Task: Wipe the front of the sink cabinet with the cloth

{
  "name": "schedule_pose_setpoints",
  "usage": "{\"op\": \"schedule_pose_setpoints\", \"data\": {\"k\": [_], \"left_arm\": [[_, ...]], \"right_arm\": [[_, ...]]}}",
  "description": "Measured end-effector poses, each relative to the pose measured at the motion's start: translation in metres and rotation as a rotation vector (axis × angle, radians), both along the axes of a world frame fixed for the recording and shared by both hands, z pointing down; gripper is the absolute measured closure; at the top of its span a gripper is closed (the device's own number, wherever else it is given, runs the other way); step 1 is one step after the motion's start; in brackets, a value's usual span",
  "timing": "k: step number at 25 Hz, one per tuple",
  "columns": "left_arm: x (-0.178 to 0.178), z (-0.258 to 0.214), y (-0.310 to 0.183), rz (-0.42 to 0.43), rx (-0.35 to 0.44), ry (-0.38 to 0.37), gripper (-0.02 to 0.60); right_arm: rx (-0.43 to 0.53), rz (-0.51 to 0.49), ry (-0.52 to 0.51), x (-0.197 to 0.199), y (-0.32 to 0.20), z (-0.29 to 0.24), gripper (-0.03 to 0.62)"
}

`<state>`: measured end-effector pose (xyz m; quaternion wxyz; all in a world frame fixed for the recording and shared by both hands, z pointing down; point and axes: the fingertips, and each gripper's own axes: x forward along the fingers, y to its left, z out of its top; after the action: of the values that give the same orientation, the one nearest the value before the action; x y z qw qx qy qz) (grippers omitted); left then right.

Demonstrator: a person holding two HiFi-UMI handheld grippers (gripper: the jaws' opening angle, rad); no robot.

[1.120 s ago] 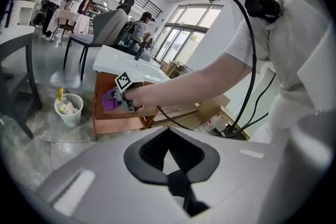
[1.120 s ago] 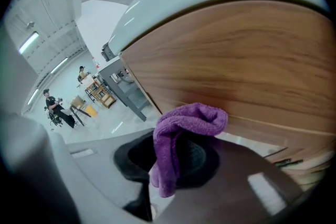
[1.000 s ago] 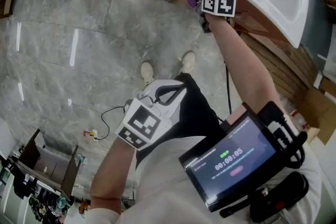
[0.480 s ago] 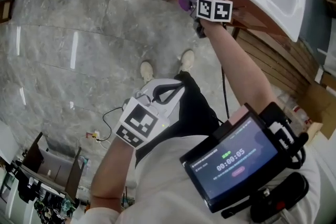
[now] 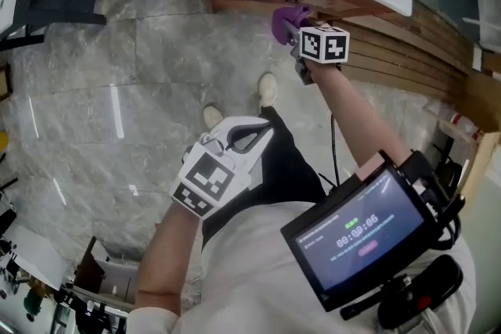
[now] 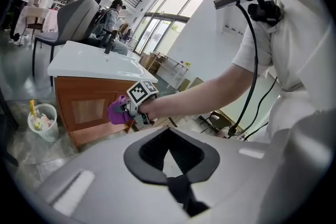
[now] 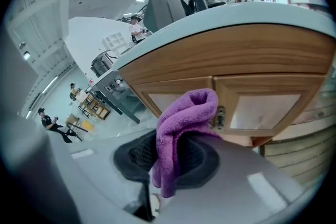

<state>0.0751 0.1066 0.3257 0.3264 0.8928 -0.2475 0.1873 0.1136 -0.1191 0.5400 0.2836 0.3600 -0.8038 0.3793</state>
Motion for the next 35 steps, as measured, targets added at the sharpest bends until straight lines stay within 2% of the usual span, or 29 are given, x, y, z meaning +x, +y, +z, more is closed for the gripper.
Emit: {"op": "schedule_pose_setpoints", "data": {"k": [11,15,18,23,29,35], "left_arm": [[0.094,0.001,-0.039,0.170,-0.002,0.002,0.577],[0.114,0.003,-0.056,0.187,-0.005,-0.001,0.577],[0.122,0.005,-0.069,0.181,-0.005,-0.010,0.577],[0.125,0.010,-0.086,0.144,-0.011,-0.022,0.577],[0.129,0.015,-0.094,0.105,-0.016,-0.021,0.577],[0.130,0.017,-0.096,0.077,-0.017,-0.014,0.577]], "right_arm": [[0.022,0.184,0.176,0.219,-0.041,0.020,0.522],[0.009,0.219,0.246,0.278,-0.061,0.032,0.522],[0.005,0.250,0.277,0.307,-0.078,0.039,0.522],[0.004,0.227,0.328,0.321,-0.098,0.052,0.522],[0.000,0.195,0.328,0.305,-0.106,0.063,0.522],[0.001,0.173,0.271,0.275,-0.105,0.061,0.522]]}}
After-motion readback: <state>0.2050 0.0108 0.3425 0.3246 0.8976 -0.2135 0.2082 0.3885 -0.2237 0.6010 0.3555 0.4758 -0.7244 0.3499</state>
